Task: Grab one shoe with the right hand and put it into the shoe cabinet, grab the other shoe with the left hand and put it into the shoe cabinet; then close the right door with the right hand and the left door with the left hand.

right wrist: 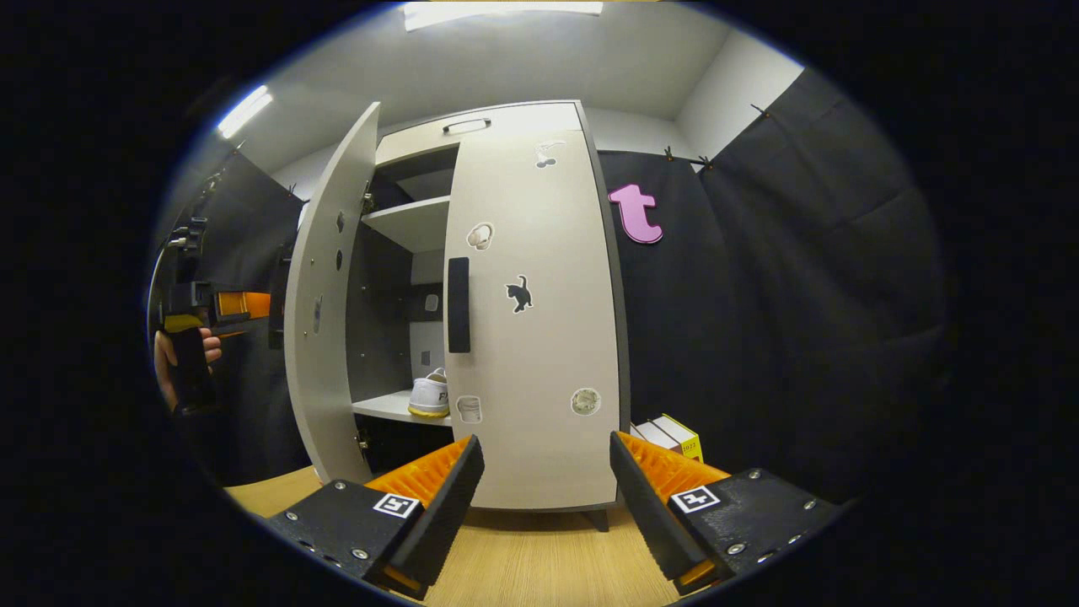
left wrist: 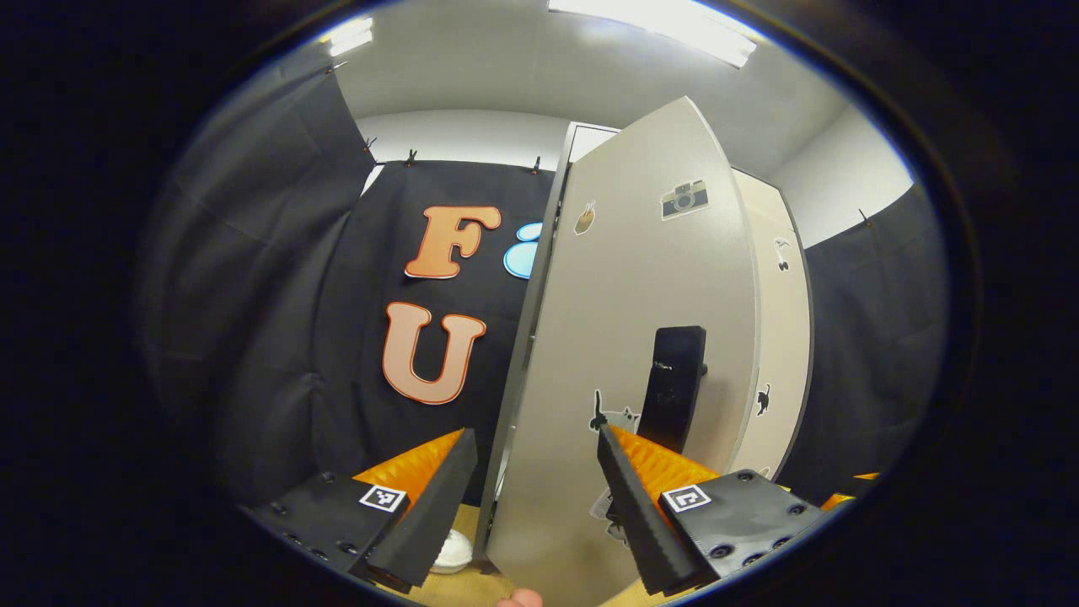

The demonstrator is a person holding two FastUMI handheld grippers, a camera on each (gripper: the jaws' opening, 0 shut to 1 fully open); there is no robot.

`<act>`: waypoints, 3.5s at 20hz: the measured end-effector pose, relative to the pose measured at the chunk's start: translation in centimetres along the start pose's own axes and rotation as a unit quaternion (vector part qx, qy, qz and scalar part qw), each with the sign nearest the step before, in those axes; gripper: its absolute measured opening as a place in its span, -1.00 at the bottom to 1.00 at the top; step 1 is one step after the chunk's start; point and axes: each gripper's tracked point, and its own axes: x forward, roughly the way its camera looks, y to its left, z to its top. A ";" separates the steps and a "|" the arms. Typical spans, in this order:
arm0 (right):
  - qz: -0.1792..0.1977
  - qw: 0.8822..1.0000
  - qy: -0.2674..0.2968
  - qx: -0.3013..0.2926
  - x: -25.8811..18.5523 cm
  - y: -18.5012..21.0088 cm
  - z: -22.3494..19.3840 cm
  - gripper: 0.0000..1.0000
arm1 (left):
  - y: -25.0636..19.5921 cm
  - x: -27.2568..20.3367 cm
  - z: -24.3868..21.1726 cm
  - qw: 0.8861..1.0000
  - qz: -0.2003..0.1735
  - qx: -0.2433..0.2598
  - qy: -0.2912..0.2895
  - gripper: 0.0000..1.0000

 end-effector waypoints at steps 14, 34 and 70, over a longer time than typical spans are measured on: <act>-0.032 0.999 0.000 0.007 -0.8 -2.6 0.6 0.85 | -9.3 4.7 -2.5 0.996 -0.087 -0.003 0.017 0.93; -0.044 0.999 -0.002 0.010 -0.6 -4.0 0.4 0.85 | -12.6 11.6 -5.3 0.996 -0.077 0.024 0.031 0.95; 0.001 1.000 0.011 0.025 -2.6 -0.4 -0.2 0.85 | -6.8 -12.1 -13.4 0.997 0.006 0.025 0.077 0.93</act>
